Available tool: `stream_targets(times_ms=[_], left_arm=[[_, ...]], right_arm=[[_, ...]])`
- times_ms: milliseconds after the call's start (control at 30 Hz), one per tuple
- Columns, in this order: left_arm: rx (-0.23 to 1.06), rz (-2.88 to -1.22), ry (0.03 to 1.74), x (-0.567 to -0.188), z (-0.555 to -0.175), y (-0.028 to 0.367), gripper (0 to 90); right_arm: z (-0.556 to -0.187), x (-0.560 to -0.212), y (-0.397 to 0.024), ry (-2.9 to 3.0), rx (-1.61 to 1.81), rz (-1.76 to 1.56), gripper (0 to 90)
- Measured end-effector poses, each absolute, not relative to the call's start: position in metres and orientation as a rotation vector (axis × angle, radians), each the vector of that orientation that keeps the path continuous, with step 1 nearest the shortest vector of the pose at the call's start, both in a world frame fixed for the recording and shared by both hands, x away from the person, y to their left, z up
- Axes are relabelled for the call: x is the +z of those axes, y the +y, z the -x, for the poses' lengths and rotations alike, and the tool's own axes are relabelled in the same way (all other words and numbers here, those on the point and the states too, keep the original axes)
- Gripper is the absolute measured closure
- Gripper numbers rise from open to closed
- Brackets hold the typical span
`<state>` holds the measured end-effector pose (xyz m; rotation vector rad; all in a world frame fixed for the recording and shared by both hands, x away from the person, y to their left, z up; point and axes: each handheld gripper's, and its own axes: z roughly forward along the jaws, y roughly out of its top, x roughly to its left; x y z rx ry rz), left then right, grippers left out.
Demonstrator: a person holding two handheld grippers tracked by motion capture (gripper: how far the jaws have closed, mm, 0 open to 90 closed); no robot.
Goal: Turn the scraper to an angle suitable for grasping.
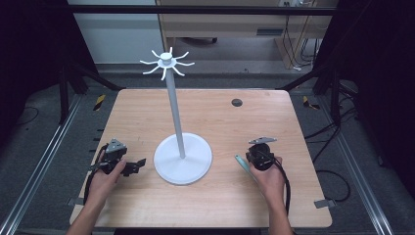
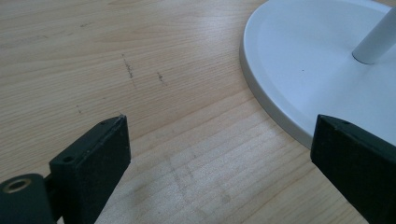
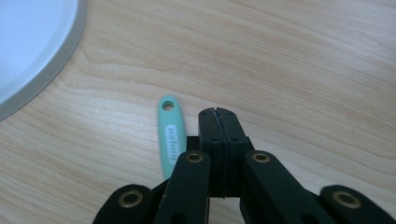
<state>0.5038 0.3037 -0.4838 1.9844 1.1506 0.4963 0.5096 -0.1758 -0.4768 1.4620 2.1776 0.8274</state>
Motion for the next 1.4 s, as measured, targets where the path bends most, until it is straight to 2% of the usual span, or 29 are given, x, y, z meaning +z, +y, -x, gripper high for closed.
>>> stream_targets(times_ms=[500,1000,1400], left_arm=[[0.492,-1.982,1.151,-0.484,-0.503,0.304,4.5],[0.493,-1.986,1.149,-0.484,-0.503,0.303,4.5],[0.502,-1.976,1.157,-0.483,-0.503,0.306,4.5]], right_arm=[[-0.512,-0.484,-0.167,2.233,0.756,-1.449,90.0],[-0.501,-0.483,-0.153,2.395,0.843,-1.349,90.0],[-0.493,-0.461,-0.143,2.412,0.802,-1.260,90.0]])
